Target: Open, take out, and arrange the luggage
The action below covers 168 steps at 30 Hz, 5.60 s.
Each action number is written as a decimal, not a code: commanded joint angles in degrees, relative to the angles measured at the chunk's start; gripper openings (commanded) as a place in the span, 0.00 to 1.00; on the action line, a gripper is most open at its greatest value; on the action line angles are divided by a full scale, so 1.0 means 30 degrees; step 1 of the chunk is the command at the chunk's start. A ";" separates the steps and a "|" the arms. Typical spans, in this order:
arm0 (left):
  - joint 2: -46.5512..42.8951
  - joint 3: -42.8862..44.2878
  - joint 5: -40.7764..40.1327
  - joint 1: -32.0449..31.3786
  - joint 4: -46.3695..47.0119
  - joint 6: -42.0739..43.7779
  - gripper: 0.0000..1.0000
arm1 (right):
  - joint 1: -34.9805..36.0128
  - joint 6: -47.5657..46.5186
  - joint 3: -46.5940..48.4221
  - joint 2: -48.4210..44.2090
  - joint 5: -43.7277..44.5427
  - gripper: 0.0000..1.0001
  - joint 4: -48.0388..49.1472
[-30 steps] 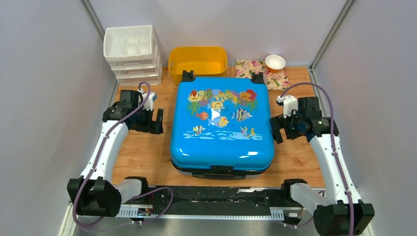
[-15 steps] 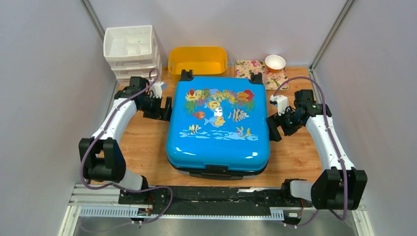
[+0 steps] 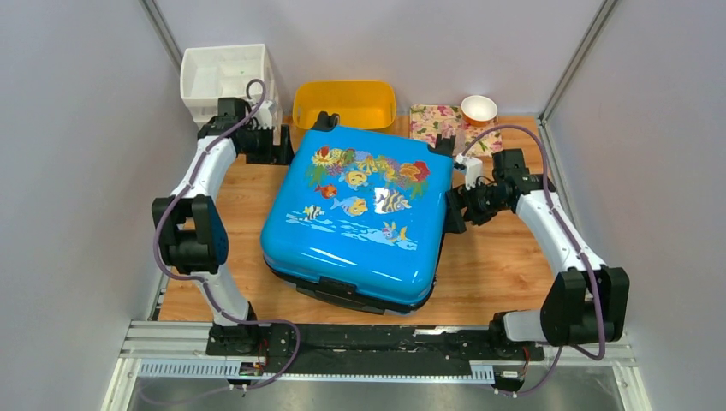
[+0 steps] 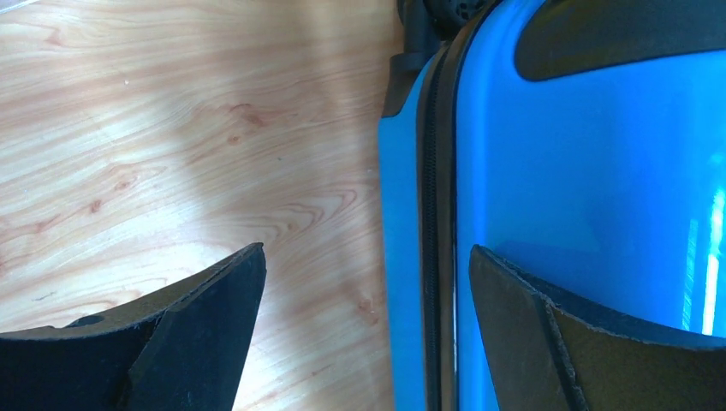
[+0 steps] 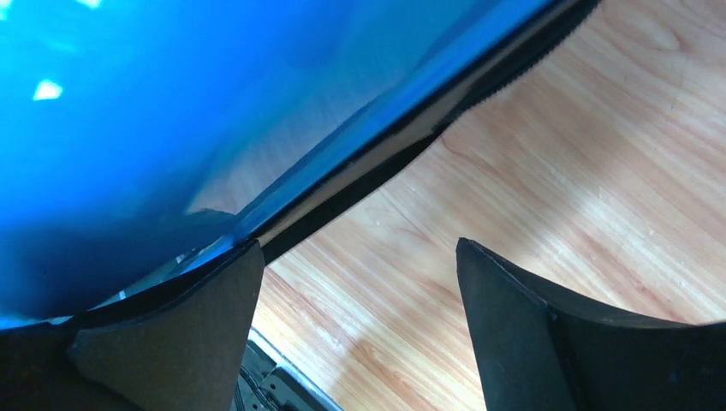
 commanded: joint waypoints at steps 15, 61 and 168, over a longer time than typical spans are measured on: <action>-1.1206 -0.6571 0.5718 0.3029 -0.0336 -0.1763 0.95 | -0.0376 -0.5558 -0.3679 -1.5759 -0.4592 0.90 -0.3318; -1.5083 -1.6278 0.8040 1.2230 0.7140 -1.5366 0.78 | 1.0358 0.5065 0.1592 -0.6469 -0.2049 0.80 0.7754; -1.4600 -1.5005 0.8188 0.6251 0.4925 -0.7508 0.74 | 0.3449 -0.1518 0.3149 -0.8814 0.3033 0.73 -0.1185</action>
